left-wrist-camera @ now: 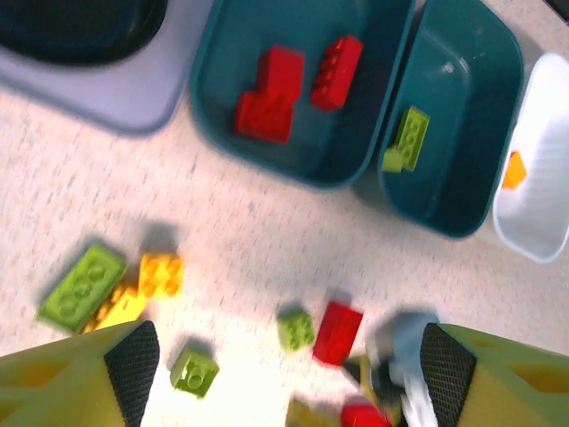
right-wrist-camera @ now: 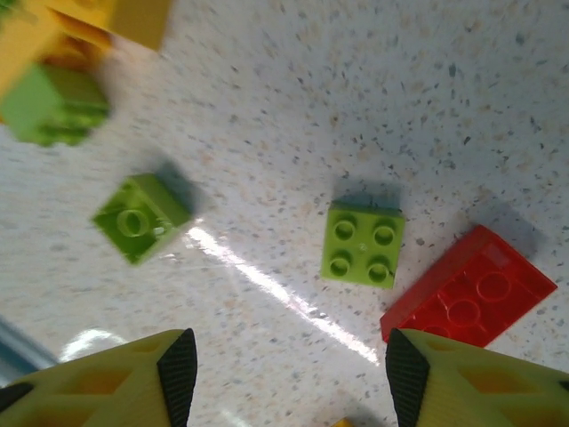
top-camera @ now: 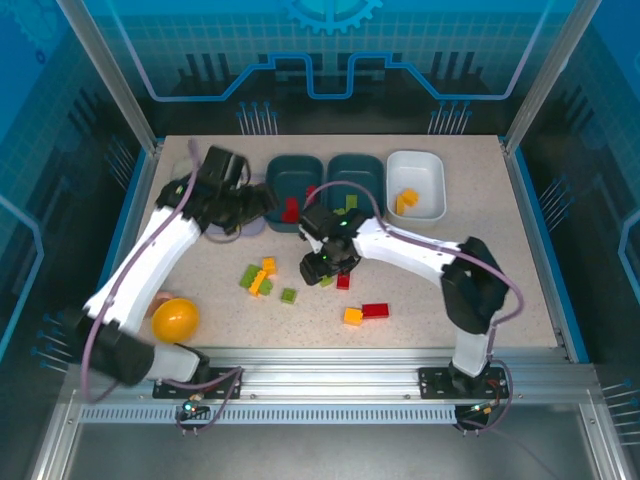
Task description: Sort the legos into containers by color
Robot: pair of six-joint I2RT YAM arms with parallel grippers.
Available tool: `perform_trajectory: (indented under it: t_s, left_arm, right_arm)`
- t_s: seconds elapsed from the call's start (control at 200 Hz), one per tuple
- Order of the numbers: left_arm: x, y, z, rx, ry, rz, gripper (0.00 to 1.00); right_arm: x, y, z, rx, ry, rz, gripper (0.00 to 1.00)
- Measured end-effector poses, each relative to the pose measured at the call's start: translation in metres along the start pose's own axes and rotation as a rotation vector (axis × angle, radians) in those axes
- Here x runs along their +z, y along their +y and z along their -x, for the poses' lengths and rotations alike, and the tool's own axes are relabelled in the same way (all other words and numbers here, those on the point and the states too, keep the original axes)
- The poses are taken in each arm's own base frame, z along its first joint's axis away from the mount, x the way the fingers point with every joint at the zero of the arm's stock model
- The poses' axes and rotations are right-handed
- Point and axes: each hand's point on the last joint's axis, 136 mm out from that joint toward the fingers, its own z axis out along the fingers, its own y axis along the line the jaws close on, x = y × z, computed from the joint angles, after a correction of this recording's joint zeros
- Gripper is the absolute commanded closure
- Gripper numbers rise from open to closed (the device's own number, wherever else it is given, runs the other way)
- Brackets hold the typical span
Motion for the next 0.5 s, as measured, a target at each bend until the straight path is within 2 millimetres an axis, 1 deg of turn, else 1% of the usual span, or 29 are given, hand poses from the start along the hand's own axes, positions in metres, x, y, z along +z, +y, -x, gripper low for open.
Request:
perform_trajectory:
  t_s: [0.08,0.15,0.23,0.33,0.4,0.495]
  left_arm:
    - [-0.001,0.028,-0.031,-0.045,0.021,-0.014,0.14]
    - [0.000,0.053,-0.056,-0.088,0.045,-0.005,0.14]
    - [-0.004,0.070,-0.074,-0.121,0.047,-0.018,0.14]
    - [-0.017,0.075,-0.081,-0.150,0.023,-0.066,0.14]
    - [-0.024,0.074,-0.083,-0.158,0.010,-0.094,0.14]
    - [-0.028,0.072,-0.084,-0.170,0.004,-0.114,0.14]
  right_arm:
    - [0.016,-0.004,0.001,-0.012,0.051,-0.051,0.39]
    - [0.024,-0.008,0.002,-0.012,0.079,-0.088,0.39]
    - [0.030,-0.013,0.003,-0.013,0.104,-0.125,0.39]
    - [0.036,-0.017,0.004,-0.016,0.128,-0.157,0.40]
    - [0.040,-0.019,0.003,-0.022,0.147,-0.172,0.43]
    - [0.048,-0.020,0.001,-0.026,0.170,-0.181,0.48]
